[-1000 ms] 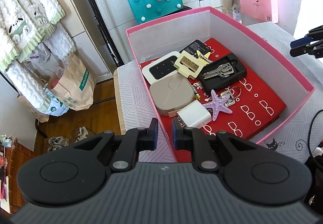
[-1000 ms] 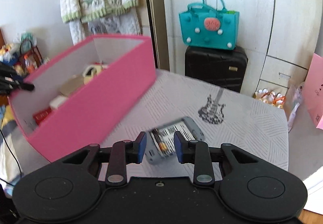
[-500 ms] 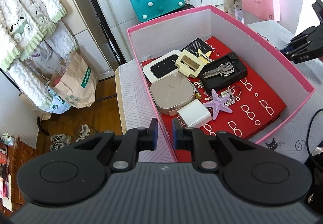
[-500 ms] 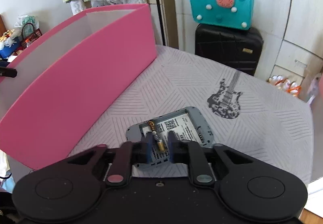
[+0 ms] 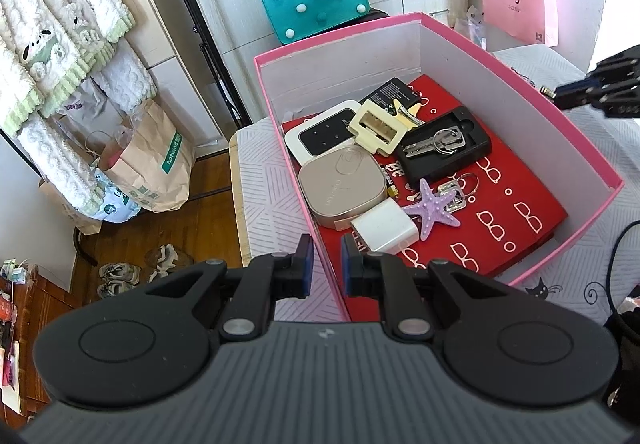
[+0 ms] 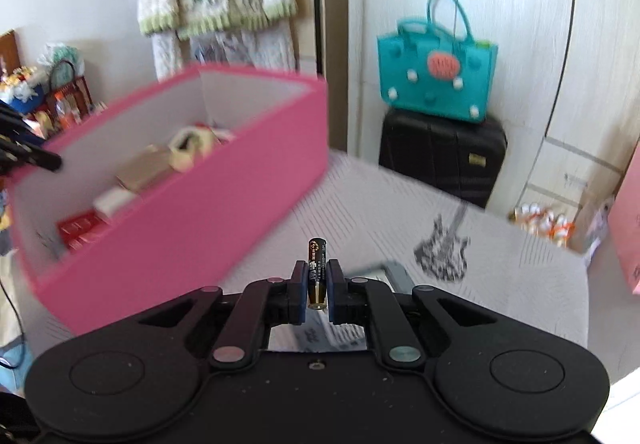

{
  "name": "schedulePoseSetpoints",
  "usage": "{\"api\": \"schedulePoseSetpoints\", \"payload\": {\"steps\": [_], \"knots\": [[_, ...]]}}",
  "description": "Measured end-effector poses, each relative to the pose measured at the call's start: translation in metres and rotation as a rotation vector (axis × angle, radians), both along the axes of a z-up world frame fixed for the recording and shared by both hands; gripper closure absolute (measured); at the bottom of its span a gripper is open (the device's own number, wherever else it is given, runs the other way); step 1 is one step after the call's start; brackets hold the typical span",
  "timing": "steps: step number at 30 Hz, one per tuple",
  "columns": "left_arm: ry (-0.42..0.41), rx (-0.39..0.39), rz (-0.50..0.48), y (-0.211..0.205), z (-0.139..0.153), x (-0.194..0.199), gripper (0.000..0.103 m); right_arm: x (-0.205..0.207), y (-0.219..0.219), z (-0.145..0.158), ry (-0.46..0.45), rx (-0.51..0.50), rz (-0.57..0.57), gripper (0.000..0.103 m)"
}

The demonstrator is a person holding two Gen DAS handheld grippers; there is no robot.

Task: Organize rigid objects
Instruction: 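Carry the AA battery into the box and release it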

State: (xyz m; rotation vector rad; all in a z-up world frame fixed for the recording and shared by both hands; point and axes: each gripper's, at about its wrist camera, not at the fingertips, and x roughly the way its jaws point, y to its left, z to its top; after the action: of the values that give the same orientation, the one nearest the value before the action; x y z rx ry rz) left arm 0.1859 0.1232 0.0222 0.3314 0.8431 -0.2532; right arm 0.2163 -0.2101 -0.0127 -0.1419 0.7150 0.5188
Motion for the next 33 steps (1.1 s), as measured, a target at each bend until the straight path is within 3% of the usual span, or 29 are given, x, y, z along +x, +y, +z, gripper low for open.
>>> {"api": "schedulePoseSetpoints", "payload": {"steps": [6, 9, 17, 25, 33], "knots": [[-0.006, -0.015, 0.003, 0.001, 0.001, 0.000, 0.090, -0.022, 0.013, 0.043, -0.079, 0.090, 0.066, 0.092], [-0.001, -0.031, 0.006, 0.003, 0.003, 0.001, 0.090, -0.031, 0.027, 0.058, -0.064, 0.152, 0.191, 0.092], [-0.012, -0.039, -0.003, 0.005, 0.002, -0.001, 0.090, -0.028, 0.082, 0.056, 0.003, 0.131, 0.339, 0.091], [-0.012, -0.053, -0.001, 0.006, 0.003, -0.002, 0.090, -0.019, 0.088, 0.043, -0.026, 0.077, 0.245, 0.089], [-0.012, -0.059, -0.003, 0.007, 0.003, -0.002, 0.090, -0.027, 0.036, 0.047, -0.048, 0.140, 0.098, 0.080]]}}
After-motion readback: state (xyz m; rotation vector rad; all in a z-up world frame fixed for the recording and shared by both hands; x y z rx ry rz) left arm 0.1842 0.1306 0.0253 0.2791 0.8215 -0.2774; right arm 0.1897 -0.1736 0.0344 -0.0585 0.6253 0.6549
